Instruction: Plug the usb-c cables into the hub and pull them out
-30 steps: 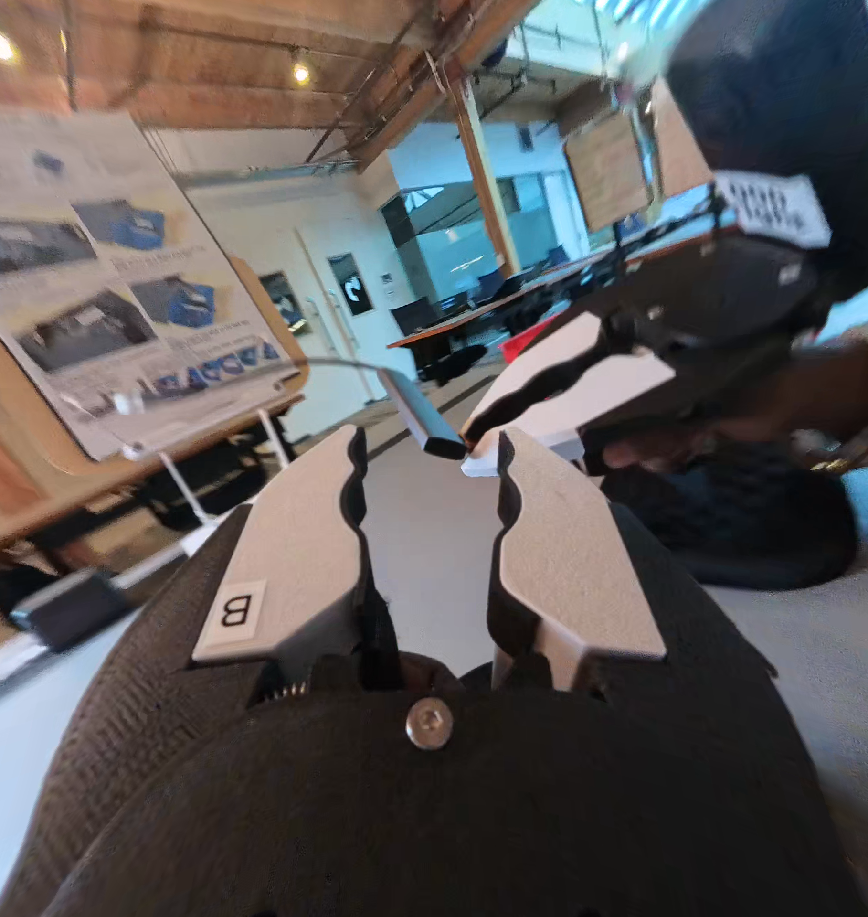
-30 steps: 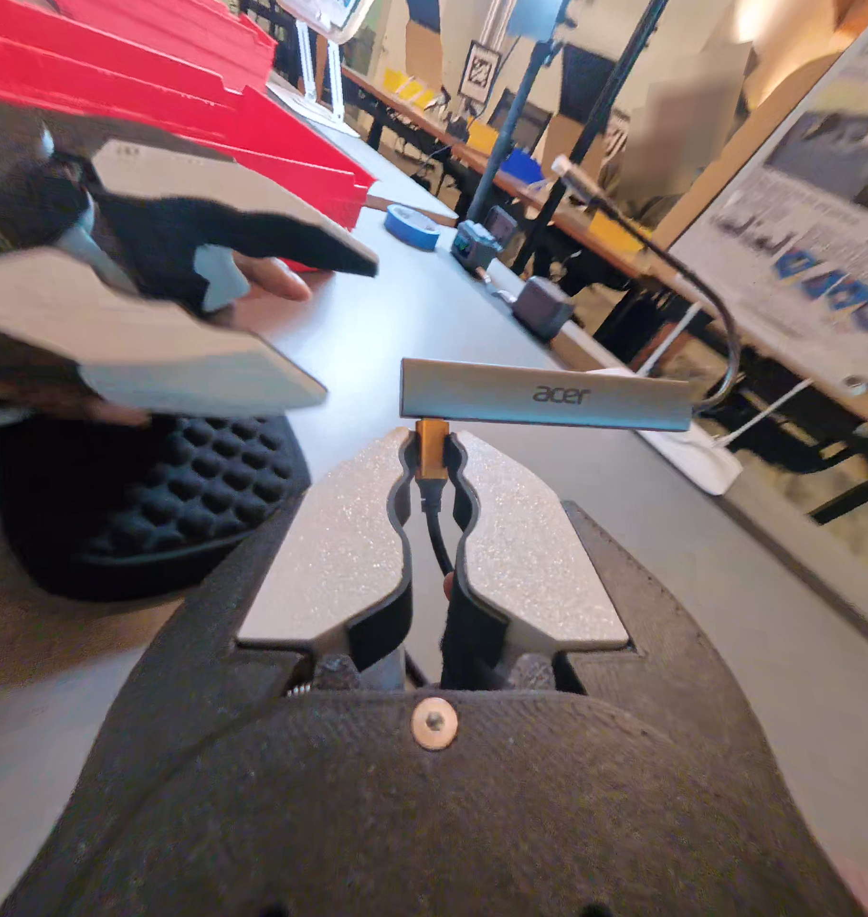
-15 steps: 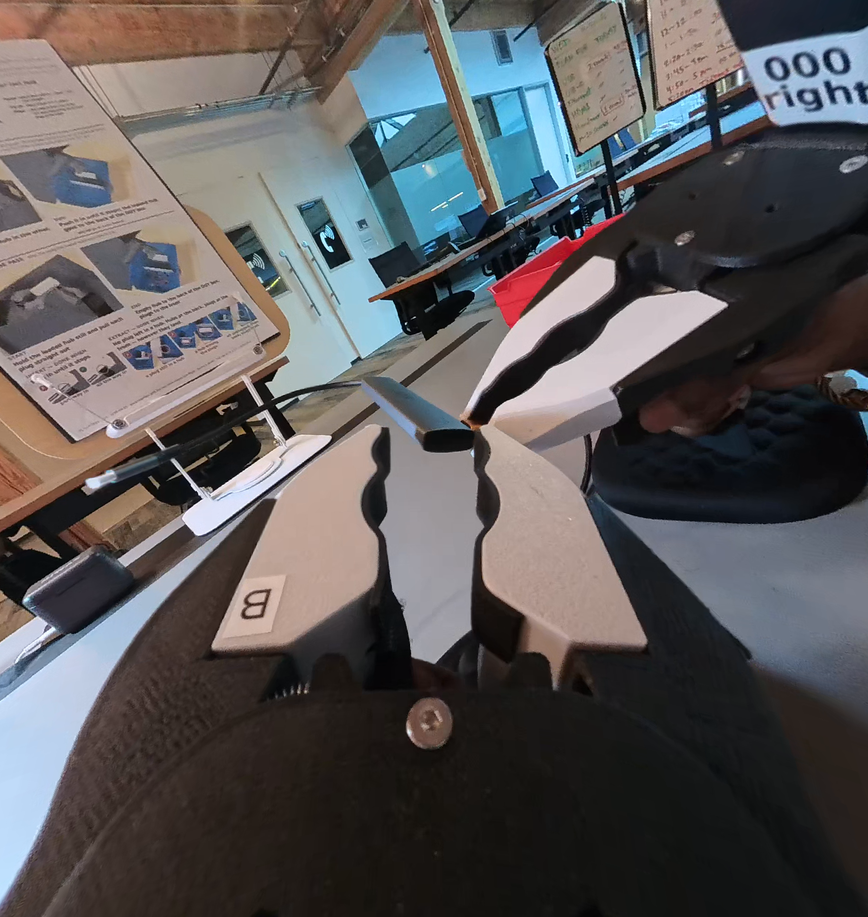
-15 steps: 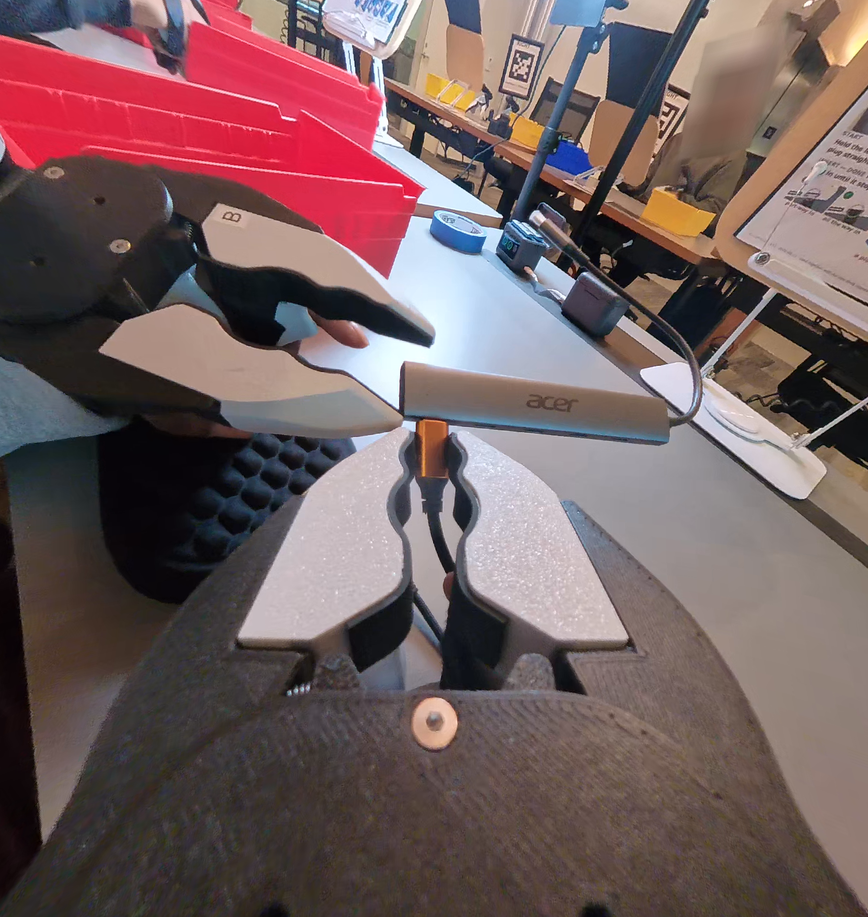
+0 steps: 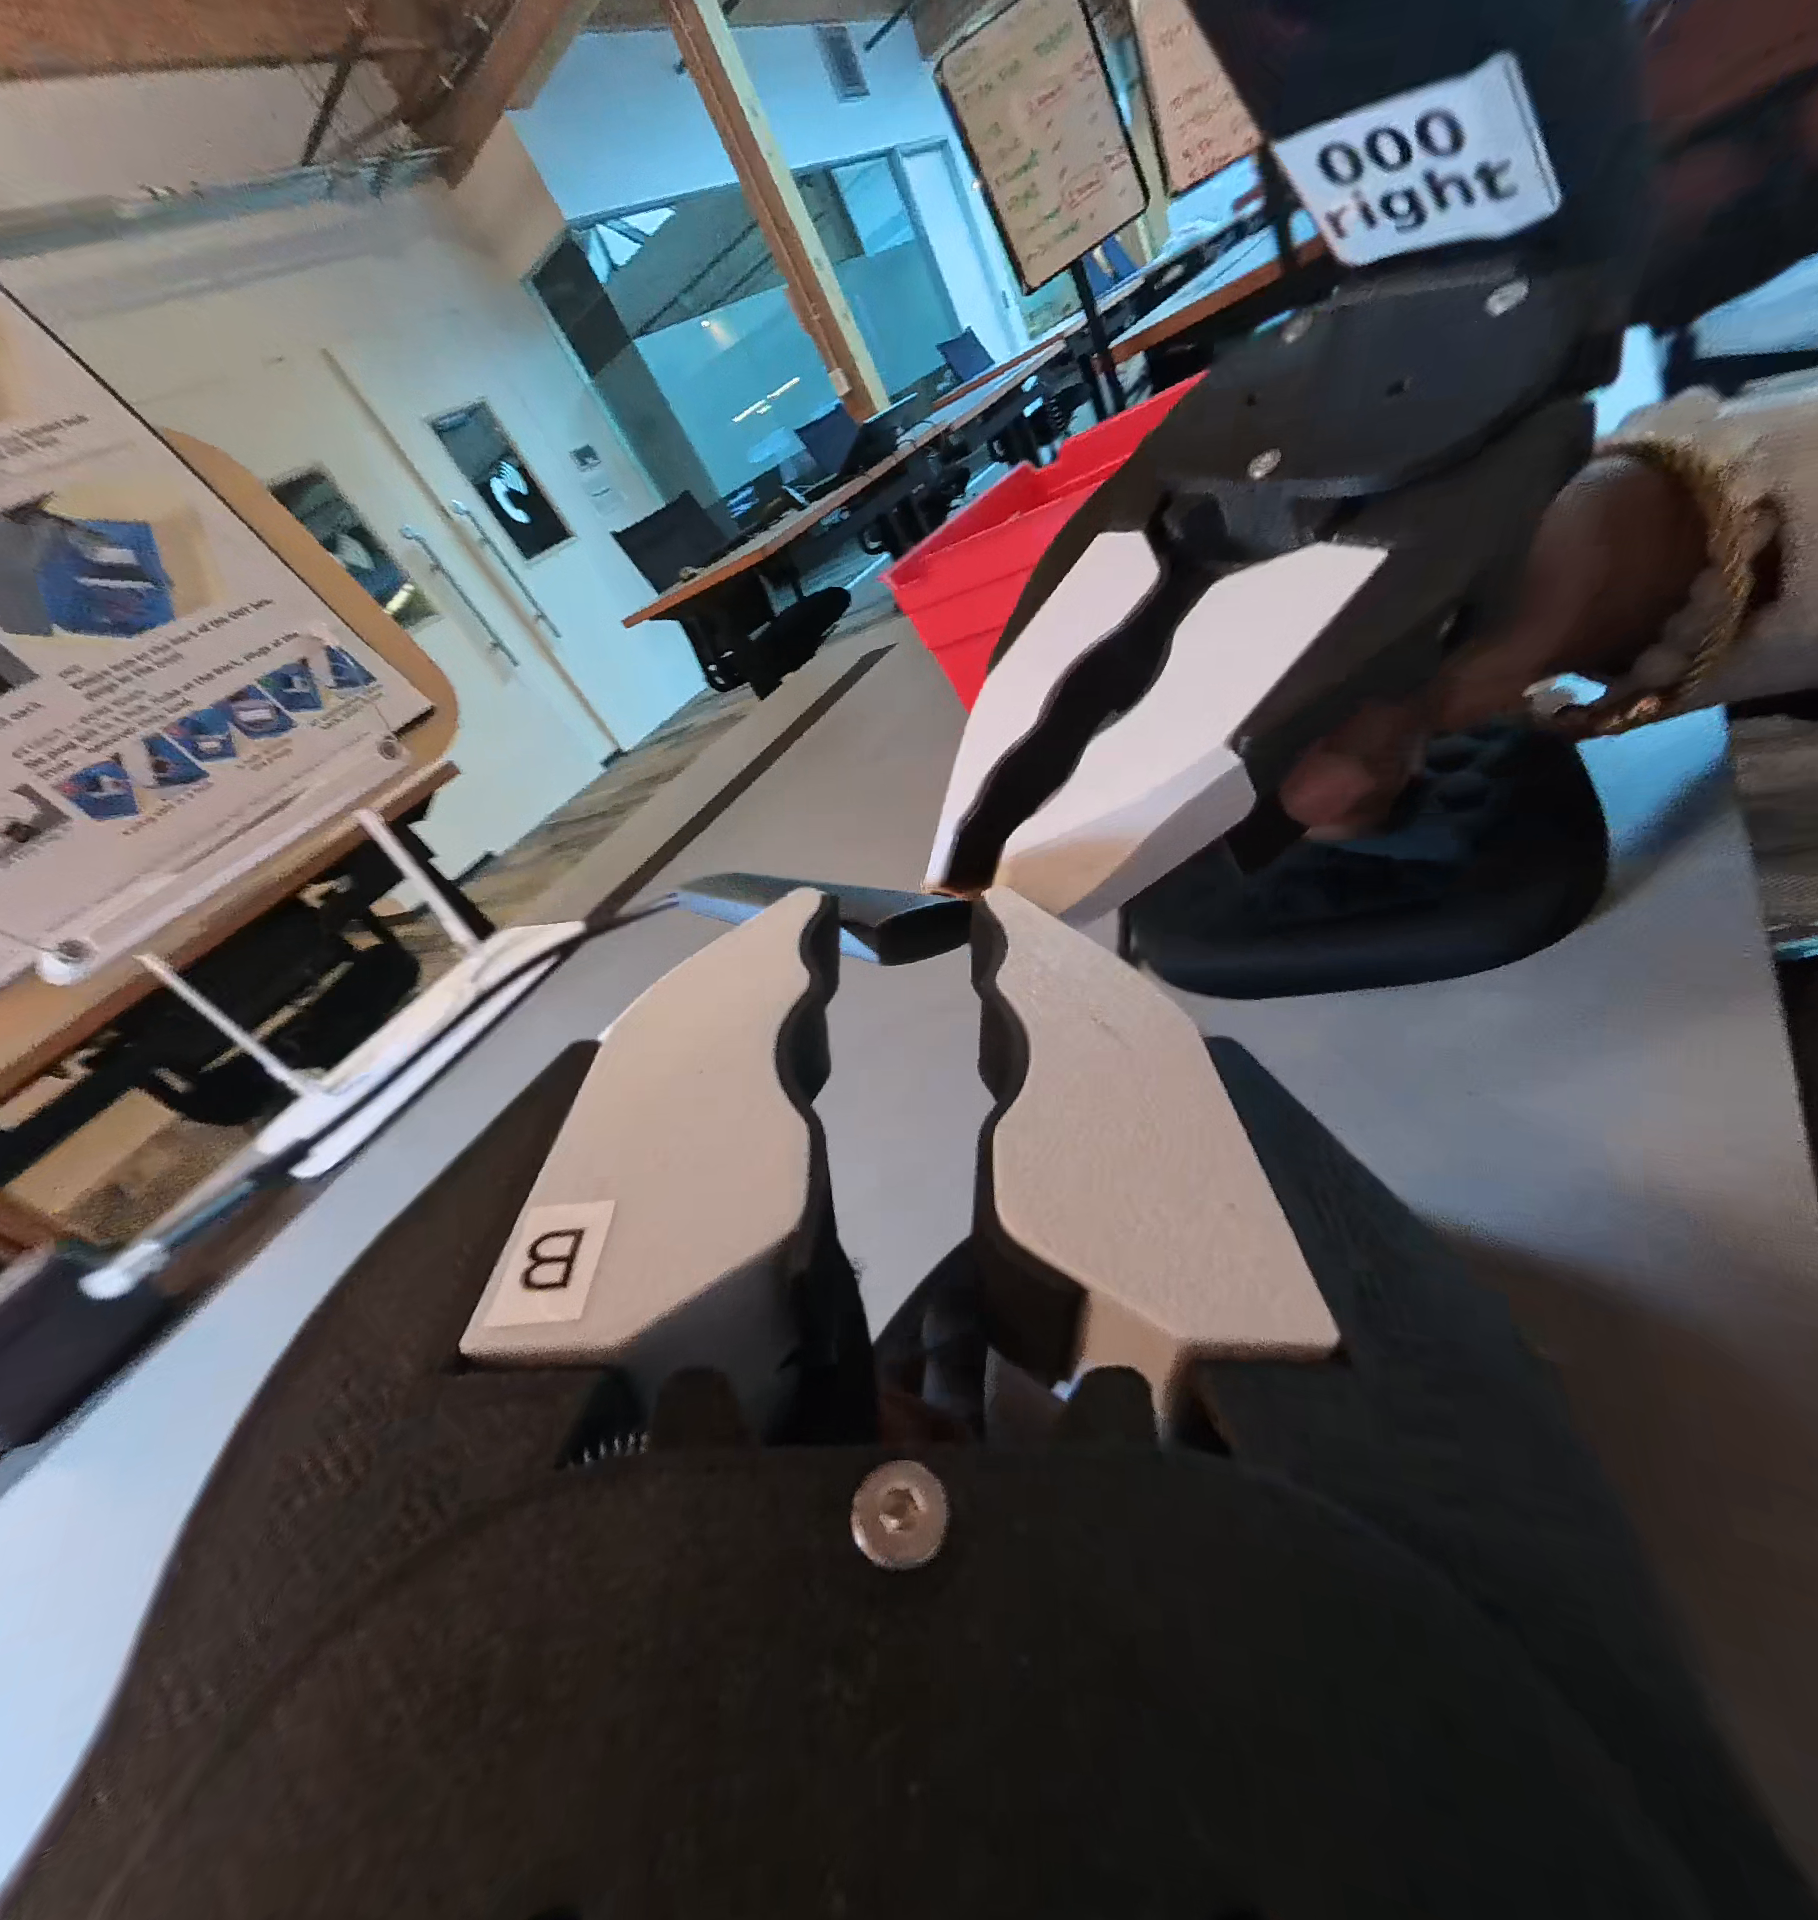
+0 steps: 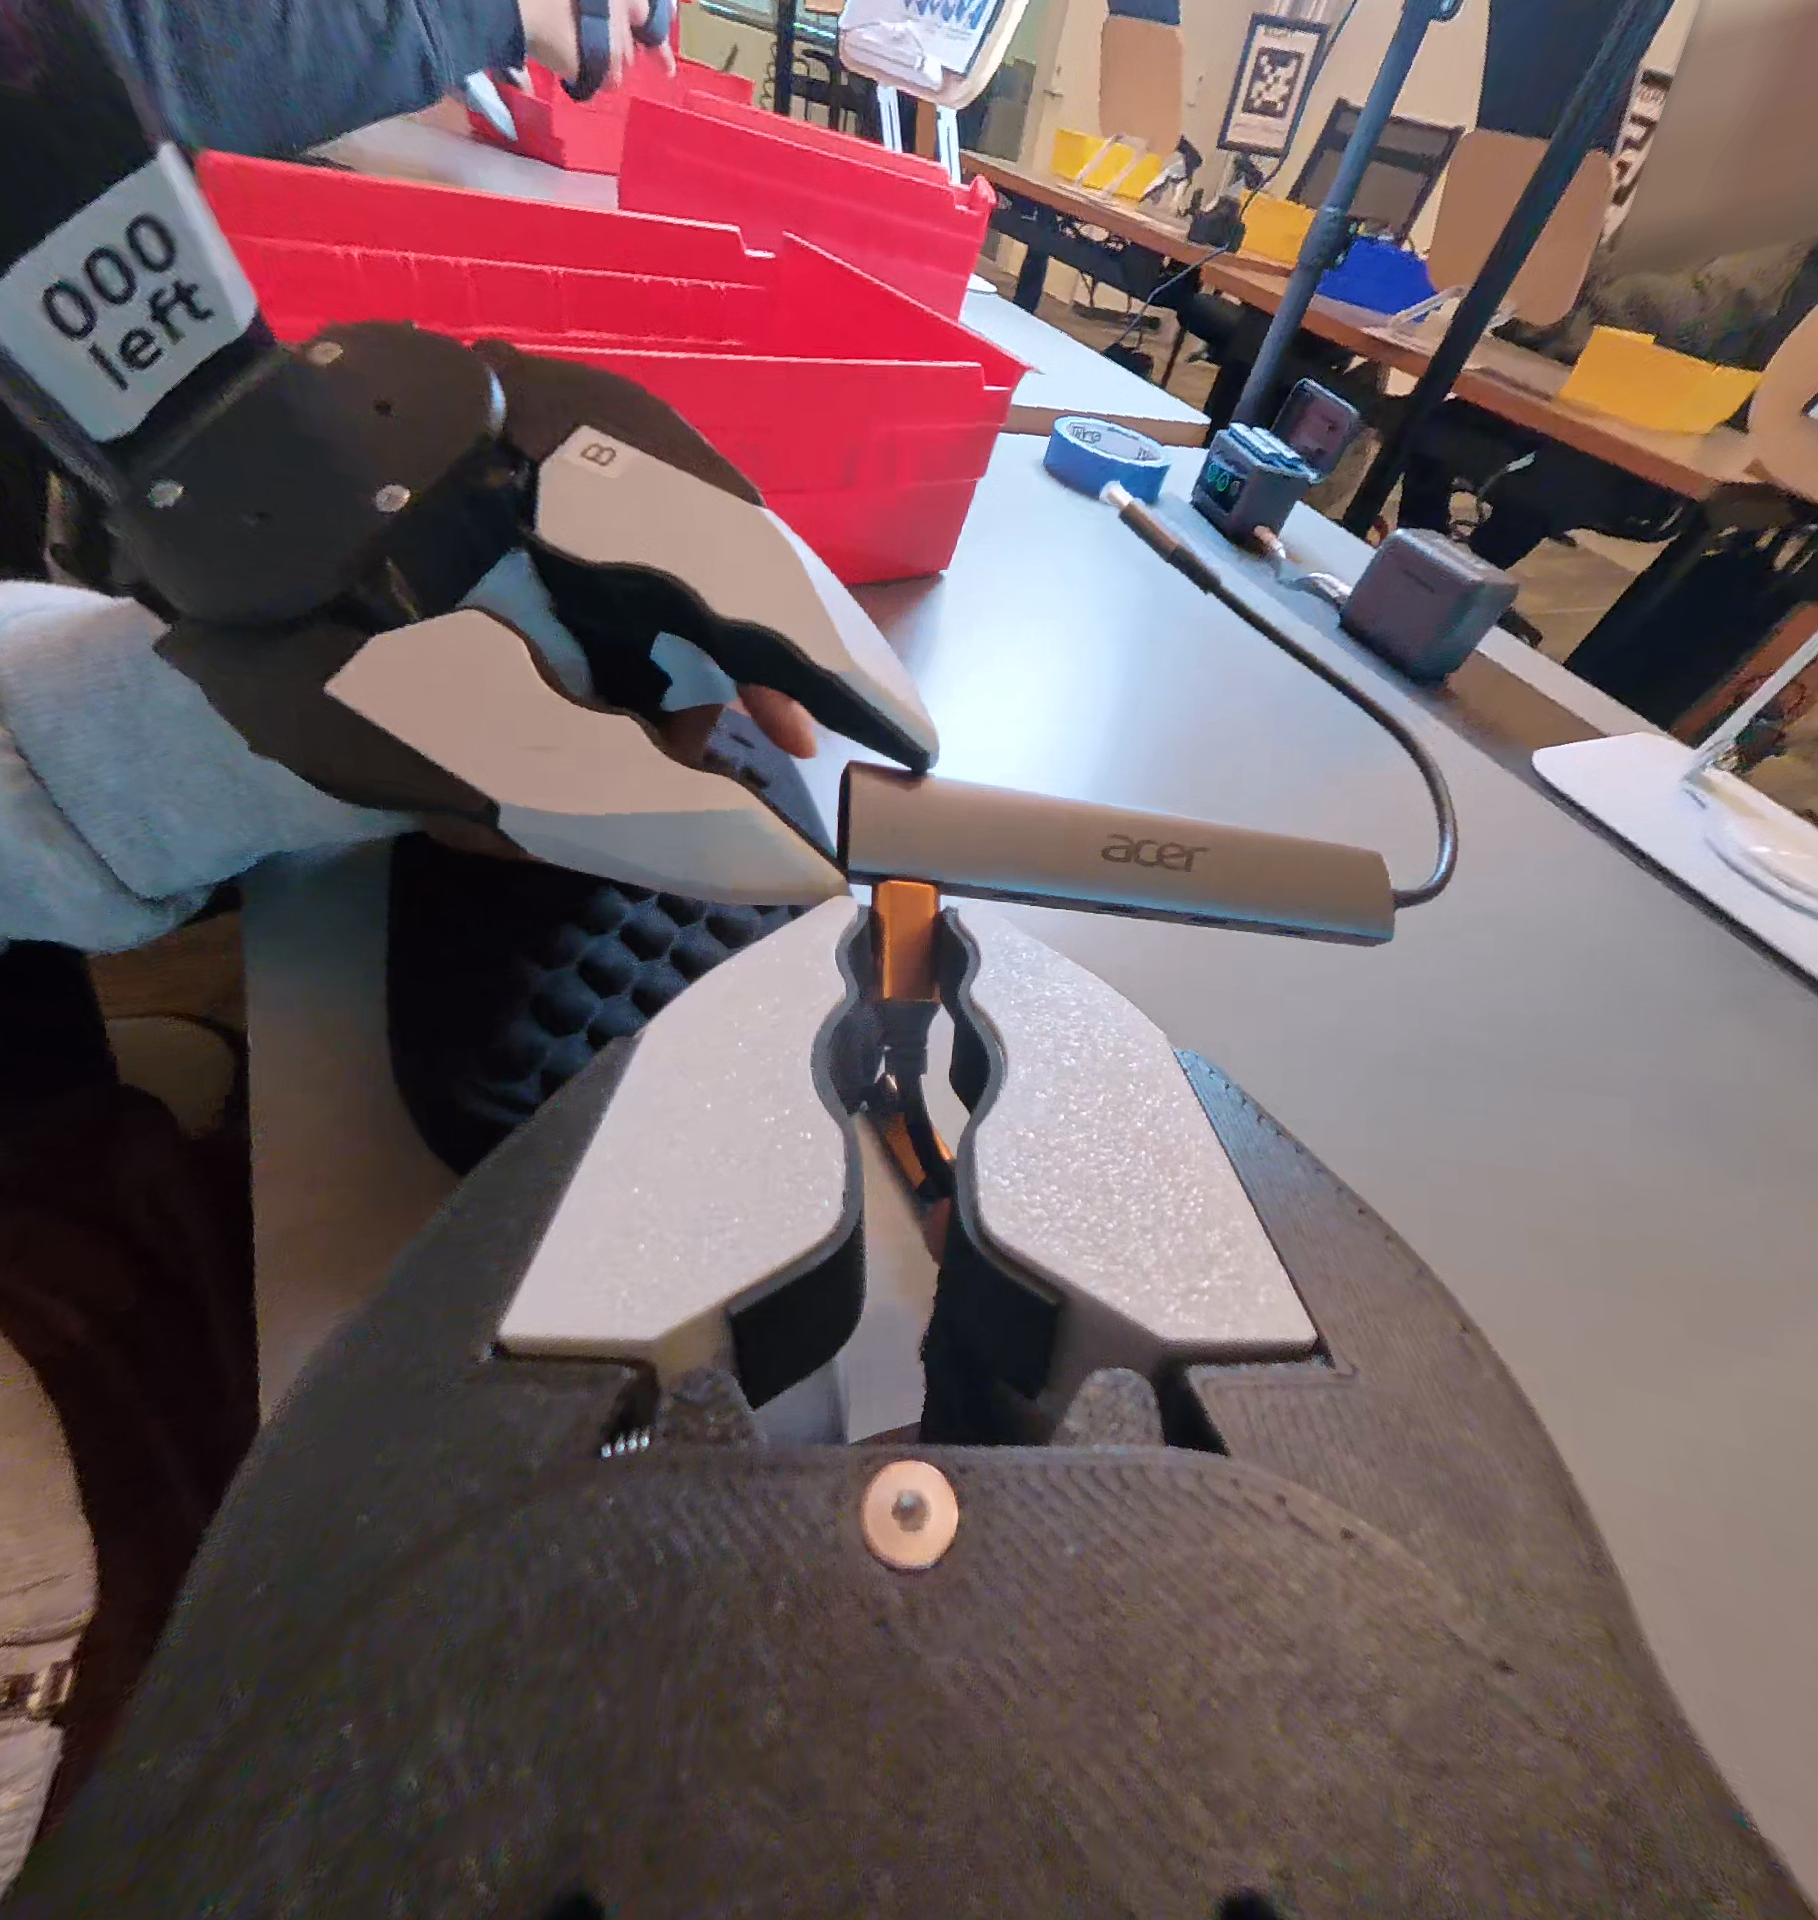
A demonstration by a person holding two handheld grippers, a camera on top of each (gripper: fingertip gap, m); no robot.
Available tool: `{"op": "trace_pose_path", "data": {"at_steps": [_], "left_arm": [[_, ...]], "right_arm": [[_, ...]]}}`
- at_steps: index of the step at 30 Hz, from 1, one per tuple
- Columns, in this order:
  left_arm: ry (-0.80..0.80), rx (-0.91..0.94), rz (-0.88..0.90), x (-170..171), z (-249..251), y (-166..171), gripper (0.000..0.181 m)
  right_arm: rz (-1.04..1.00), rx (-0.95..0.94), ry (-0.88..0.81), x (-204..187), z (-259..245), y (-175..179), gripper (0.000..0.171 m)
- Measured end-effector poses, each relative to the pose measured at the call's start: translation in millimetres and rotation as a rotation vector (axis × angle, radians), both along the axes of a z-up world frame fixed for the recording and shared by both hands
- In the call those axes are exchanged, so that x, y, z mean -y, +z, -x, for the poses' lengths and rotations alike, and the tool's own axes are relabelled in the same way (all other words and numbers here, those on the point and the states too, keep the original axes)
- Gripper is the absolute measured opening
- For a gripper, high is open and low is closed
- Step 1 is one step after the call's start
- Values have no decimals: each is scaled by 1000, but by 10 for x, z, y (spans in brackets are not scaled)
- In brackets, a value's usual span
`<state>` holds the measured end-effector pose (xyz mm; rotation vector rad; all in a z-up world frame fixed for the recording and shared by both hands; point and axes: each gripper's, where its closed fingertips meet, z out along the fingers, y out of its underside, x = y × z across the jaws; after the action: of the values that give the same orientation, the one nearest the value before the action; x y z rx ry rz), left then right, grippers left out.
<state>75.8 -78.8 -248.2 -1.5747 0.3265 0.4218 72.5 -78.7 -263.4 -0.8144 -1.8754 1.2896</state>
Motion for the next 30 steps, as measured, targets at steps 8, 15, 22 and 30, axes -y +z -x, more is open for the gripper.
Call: {"op": "trace_pose_path", "data": {"at_steps": [8,15,22,30], "left_arm": [[143,-123,12,-43,100,-62,9],[233,-89,65,-79,224,-131,8],[306,-38,142,-127,319,-241,6],[425,93,107,71,623,-147,1]], "right_arm": [[29,56,-132,-47,116,-57,12],[-2,53,-243,-97,217,-111,12],[-19,111,-297,-153,290,-211,12],[80,211,-231,-31,208,-290,12]]}}
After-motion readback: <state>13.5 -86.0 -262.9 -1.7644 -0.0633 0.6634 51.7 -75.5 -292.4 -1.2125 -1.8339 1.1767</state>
